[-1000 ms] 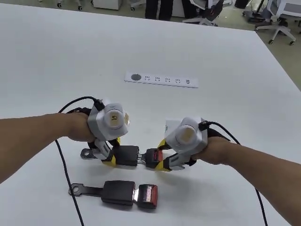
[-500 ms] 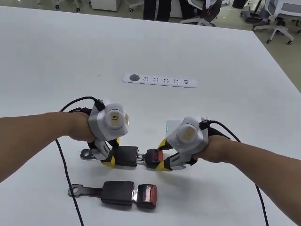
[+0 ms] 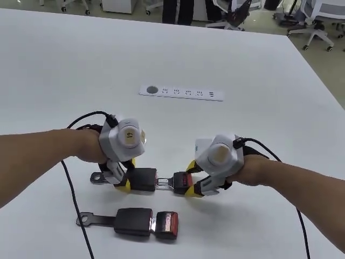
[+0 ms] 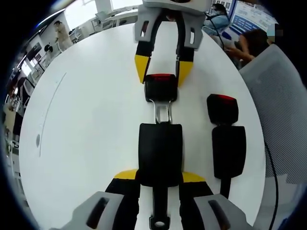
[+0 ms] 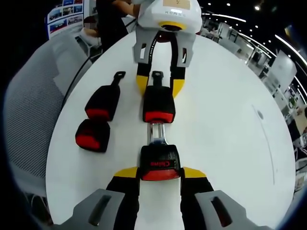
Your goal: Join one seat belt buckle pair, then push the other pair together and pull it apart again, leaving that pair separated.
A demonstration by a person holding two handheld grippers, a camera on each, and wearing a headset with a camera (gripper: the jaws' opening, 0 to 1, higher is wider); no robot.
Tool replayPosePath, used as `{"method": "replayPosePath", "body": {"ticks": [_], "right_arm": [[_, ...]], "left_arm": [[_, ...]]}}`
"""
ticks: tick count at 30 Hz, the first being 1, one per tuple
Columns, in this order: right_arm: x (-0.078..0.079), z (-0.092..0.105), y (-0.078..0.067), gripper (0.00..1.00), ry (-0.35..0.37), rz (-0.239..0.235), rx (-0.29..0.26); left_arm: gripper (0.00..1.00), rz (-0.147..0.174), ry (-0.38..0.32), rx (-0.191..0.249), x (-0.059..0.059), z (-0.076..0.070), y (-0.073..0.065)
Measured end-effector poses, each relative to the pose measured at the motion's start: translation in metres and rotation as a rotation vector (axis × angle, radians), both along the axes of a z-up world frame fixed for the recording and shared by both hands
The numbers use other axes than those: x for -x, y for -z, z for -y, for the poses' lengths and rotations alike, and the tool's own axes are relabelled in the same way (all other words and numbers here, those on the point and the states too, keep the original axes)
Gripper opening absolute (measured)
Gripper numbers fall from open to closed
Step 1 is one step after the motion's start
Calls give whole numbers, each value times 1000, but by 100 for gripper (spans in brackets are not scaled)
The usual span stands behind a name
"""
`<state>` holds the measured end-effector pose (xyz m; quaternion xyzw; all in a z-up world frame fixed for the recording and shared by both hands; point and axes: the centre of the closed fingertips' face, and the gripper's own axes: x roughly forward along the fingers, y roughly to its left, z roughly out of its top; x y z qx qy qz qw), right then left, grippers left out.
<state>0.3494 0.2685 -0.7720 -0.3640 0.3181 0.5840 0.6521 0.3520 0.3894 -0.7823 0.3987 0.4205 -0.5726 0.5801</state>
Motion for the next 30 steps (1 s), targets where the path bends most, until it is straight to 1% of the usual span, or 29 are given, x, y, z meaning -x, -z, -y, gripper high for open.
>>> {"method": "replayPosePath", "body": {"ticks": [10,22,27,30], "right_arm": [[0,13,0,28,7,-3,16],[-1,26,0,28,18,-5,32],[-3,36,1,28,24,-8,40],[-1,40,1,28,27,-11,44]], "left_arm": [[32,0,-3,0,2,1,0],[32,1,-4,-2,1,1,1],[32,2,-5,-1,2,1,0],[32,2,-6,-2,2,1,1]]}}
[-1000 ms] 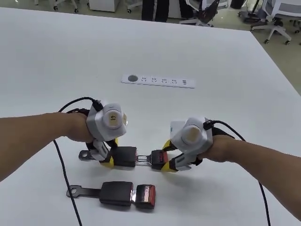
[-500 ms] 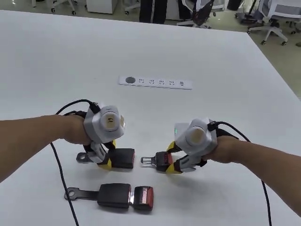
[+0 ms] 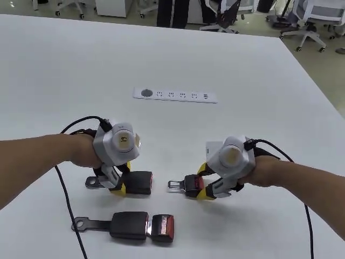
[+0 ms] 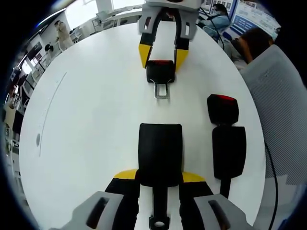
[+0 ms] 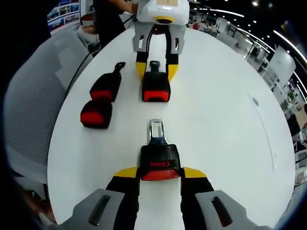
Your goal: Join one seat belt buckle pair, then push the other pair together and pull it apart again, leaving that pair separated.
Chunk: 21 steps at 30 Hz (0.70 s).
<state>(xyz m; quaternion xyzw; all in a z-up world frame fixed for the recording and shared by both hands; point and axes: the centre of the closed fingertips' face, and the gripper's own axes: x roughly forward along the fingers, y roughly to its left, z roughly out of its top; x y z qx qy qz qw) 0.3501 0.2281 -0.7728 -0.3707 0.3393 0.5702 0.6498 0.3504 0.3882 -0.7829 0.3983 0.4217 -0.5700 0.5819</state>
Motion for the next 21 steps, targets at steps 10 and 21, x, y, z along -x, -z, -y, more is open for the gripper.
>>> {"method": "replayPosePath", "body": {"ticks": [10,21], "right_arm": [[0,13,1,29,11,-6,14],[-1,16,2,30,26,-14,16]], "left_arm": [[32,0,-2,2,0,1,0],[32,2,-2,3,-4,-2,2]]}}
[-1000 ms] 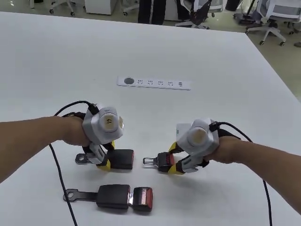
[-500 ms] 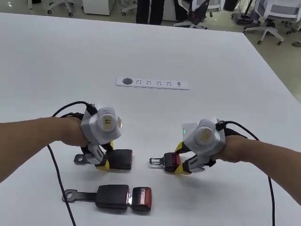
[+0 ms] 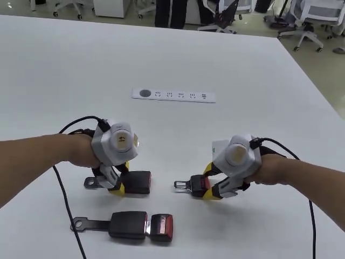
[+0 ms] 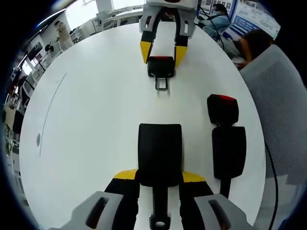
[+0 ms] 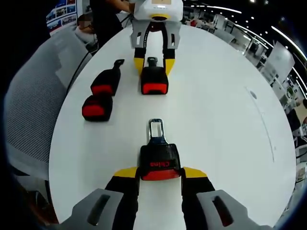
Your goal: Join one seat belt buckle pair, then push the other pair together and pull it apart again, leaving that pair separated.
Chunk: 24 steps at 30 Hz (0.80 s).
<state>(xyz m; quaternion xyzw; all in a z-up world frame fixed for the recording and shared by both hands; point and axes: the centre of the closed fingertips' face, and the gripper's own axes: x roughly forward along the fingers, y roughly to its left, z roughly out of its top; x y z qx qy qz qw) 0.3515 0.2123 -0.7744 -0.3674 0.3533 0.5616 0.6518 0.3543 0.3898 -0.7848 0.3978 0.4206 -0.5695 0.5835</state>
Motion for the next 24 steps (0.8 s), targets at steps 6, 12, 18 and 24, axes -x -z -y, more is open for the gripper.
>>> {"method": "replayPosePath", "body": {"ticks": [6,12,18,24], "right_arm": [[-1,-2,-3,35,-6,8,-13],[-1,-2,-8,41,7,19,-21],[3,3,-7,47,9,7,-10],[4,8,-10,51,21,8,-14]], "left_arm": [[34,3,-1,5,3,0,-1],[39,23,14,-4,0,-2,-3],[40,14,5,15,6,-7,-7],[42,10,-34,42,11,-10,-13]]}}
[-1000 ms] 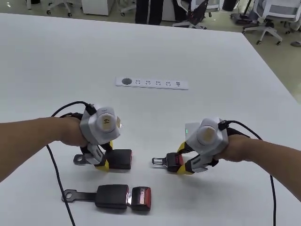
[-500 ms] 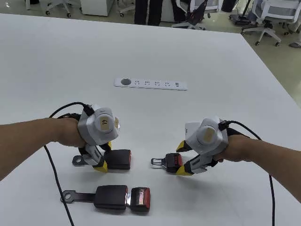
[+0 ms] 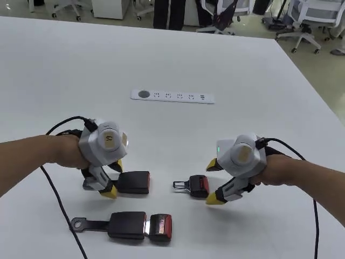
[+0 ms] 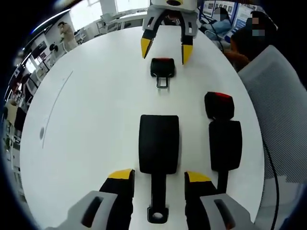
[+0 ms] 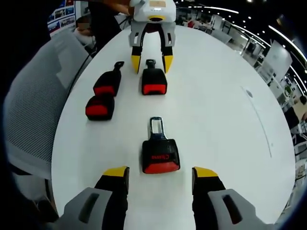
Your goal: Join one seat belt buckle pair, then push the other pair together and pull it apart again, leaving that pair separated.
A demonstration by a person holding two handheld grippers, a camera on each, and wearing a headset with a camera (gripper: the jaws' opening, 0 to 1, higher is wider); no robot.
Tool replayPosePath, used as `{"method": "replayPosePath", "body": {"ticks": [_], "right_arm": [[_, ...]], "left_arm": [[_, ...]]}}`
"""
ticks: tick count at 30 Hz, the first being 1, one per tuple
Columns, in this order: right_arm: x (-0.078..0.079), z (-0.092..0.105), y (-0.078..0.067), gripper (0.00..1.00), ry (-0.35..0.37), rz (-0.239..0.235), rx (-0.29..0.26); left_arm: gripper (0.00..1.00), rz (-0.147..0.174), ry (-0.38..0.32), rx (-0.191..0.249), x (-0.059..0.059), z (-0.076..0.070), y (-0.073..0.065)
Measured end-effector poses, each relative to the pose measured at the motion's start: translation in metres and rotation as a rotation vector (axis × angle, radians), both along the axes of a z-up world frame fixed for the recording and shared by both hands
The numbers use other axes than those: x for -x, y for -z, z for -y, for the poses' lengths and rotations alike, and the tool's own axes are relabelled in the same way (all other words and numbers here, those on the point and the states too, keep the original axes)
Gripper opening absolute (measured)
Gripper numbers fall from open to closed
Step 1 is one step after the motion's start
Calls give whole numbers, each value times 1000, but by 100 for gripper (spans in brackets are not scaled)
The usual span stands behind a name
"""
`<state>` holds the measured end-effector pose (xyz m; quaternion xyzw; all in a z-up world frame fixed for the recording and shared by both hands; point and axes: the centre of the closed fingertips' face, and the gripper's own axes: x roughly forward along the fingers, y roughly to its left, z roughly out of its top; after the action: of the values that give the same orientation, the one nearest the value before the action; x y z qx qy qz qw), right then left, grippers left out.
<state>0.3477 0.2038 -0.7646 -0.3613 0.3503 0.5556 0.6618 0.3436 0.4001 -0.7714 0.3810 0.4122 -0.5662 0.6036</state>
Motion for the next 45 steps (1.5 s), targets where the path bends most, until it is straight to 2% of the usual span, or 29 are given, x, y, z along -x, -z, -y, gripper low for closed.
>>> {"method": "replayPosePath", "body": {"ticks": [6,16,20,23,28,31,33,38,40,42,45], "right_arm": [[2,4,-2,54,13,2,-8],[10,15,-3,59,46,-1,-20],[10,19,-3,60,71,3,-34],[17,20,-6,61,80,5,-45],[24,20,-7,62,97,7,-60],[27,21,-8,64,112,11,-69],[34,19,-11,65,127,13,-82],[34,21,-14,67,174,33,-129],[37,21,-15,69,191,32,-145],[40,21,-15,71,216,40,-167],[48,17,-16,74,253,34,-203]], "left_arm": [[45,-8,-53,40,-3,-10,-1],[49,-27,-115,92,12,-22,-6],[50,-38,-169,131,16,-28,-8],[51,-41,-191,152,23,-29,-11],[53,-40,-237,200,27,-37,-14],[54,-30,-259,226,30,-41,-16],[55,-24,-286,251,32,-44,-16],[60,-3,-344,303,40,-52,-19],[62,7,-368,326,43,-54,-20],[65,17,-415,370,49,-52,-23],[68,37,-442,394,54,-57,-23]]}}
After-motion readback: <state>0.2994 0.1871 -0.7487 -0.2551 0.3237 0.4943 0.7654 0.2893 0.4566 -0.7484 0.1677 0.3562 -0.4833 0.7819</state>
